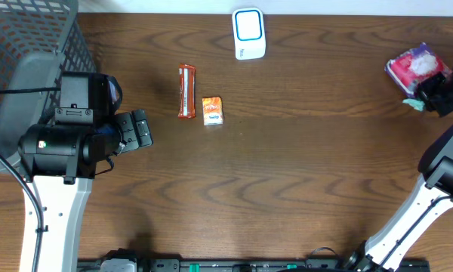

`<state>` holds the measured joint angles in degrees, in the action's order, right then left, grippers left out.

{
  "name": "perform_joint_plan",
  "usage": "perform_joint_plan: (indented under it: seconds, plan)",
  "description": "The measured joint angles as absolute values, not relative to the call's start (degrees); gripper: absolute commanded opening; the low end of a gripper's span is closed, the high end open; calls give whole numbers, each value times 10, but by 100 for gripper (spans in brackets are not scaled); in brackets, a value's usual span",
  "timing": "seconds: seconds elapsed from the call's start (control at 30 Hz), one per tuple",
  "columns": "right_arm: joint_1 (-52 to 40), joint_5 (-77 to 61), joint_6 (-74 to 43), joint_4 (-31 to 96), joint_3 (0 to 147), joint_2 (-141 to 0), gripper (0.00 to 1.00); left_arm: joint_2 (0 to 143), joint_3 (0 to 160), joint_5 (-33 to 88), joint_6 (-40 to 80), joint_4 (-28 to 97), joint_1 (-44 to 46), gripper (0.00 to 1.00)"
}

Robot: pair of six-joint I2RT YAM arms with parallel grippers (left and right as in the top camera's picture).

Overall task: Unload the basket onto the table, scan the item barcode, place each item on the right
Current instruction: 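Carry the green packet to the far right beside the pink bag, release, then move the right gripper back left toward the orange box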

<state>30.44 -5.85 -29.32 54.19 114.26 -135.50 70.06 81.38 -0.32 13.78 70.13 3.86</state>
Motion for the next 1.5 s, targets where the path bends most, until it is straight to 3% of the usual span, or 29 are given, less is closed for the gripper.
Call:
perform_joint_plan:
  seconds: [0.07,0.13,0.17,0.2,0.23,0.6,0.87,1.1,1.2,1.27,1.47,1.5]
  plan:
    - [298,-68,-288,542,1143,-1355,18,701,814,-3,138,701,39,98]
    - [293,-76,-283,546,1143,-1355,34,701,814,-3,138,701,39,98]
    - [291,-80,-279,548,1143,-1355,49,701,814,-3,138,701,39,98]
    - [290,-82,-279,551,1143,-1355,75,701,814,-3,138,701,39,98]
    - [289,-84,-277,557,1143,-1355,78,701,814,-3,138,701,39,98]
    - [294,-91,-275,617,1151,-1351,78,701,814,-3,138,701,39,98]
    - [293,-99,-262,629,1155,-1254,79,701,814,-3,138,701,39,98]
    - [271,-233,-226,631,1173,-1184,80,701,814,-3,138,701,39,98]
    - [231,-297,-211,634,1171,-1187,83,701,814,-3,138,701,39,98]
    - [198,-318,-200,634,1165,-1188,78,701,814,-3,138,701,39,98]
    - [62,-329,-175,622,1157,-1188,79,701,814,-3,138,701,39,98]
    - [43,-322,-173,621,1157,-1188,92,701,814,-3,138,701,39,98]
